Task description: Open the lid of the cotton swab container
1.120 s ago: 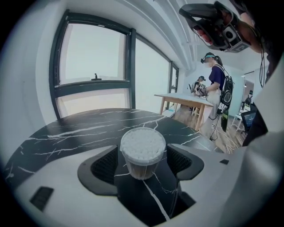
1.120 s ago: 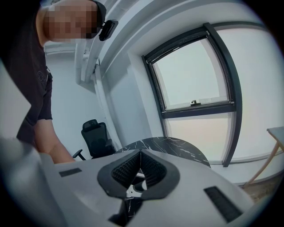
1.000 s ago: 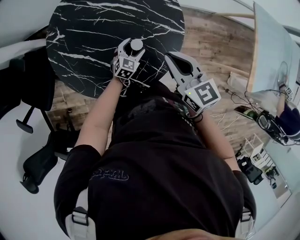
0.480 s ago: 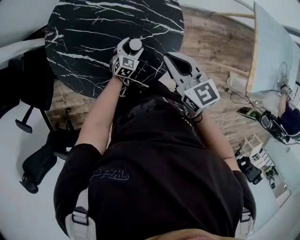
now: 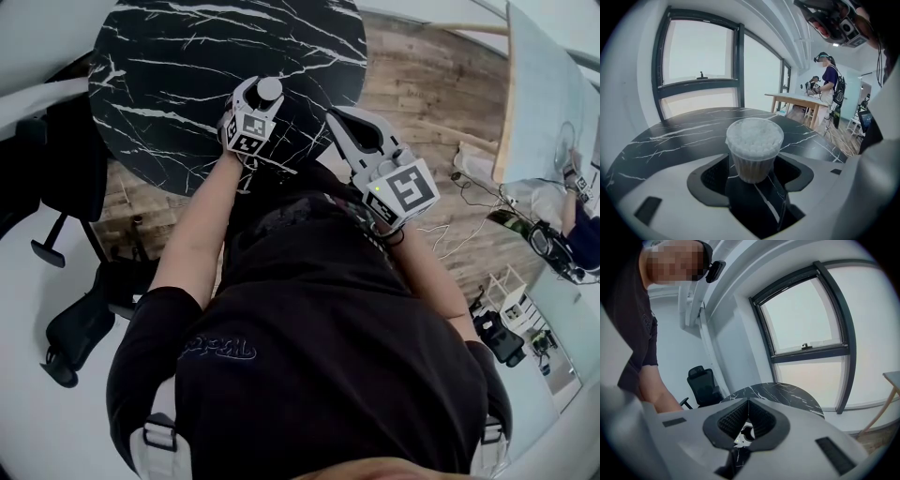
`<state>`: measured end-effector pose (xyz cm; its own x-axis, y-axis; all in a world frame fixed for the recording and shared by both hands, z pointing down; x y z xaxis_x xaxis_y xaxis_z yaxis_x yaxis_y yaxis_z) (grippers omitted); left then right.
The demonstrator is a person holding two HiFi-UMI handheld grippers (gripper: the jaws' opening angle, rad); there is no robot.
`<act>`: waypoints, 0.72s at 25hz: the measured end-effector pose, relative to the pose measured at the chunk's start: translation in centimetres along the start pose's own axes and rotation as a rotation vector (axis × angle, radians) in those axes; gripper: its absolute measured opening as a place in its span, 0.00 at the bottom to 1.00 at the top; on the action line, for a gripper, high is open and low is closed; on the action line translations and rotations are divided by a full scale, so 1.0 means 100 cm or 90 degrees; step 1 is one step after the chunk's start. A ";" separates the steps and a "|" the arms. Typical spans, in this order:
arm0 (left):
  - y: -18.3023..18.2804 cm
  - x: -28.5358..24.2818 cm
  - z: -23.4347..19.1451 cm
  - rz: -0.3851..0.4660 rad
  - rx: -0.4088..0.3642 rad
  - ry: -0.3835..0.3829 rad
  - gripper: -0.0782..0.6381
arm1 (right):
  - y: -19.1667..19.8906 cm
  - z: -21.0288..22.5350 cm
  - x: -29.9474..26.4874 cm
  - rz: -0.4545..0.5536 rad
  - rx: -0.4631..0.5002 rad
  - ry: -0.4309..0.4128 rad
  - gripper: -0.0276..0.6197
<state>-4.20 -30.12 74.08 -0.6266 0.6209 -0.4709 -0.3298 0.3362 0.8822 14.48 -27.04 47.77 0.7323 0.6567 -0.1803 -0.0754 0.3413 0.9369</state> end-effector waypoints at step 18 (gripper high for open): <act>-0.009 -0.004 -0.001 -0.004 -0.013 0.020 0.49 | 0.000 0.001 0.000 0.008 -0.010 0.010 0.08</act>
<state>-3.69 -30.74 73.44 -0.6466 0.5955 -0.4768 -0.3486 0.3253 0.8790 14.58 -27.09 47.78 0.7201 0.6719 -0.1732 -0.0959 0.3436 0.9342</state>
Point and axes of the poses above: the fingertips, and each gripper's own axes: x backward along the fingers, z to its right, y out of its underside, the point moved 9 cm from there along x, backward along the fingers, and after that the axes turned 14 degrees about z, right-handed, at the moved point
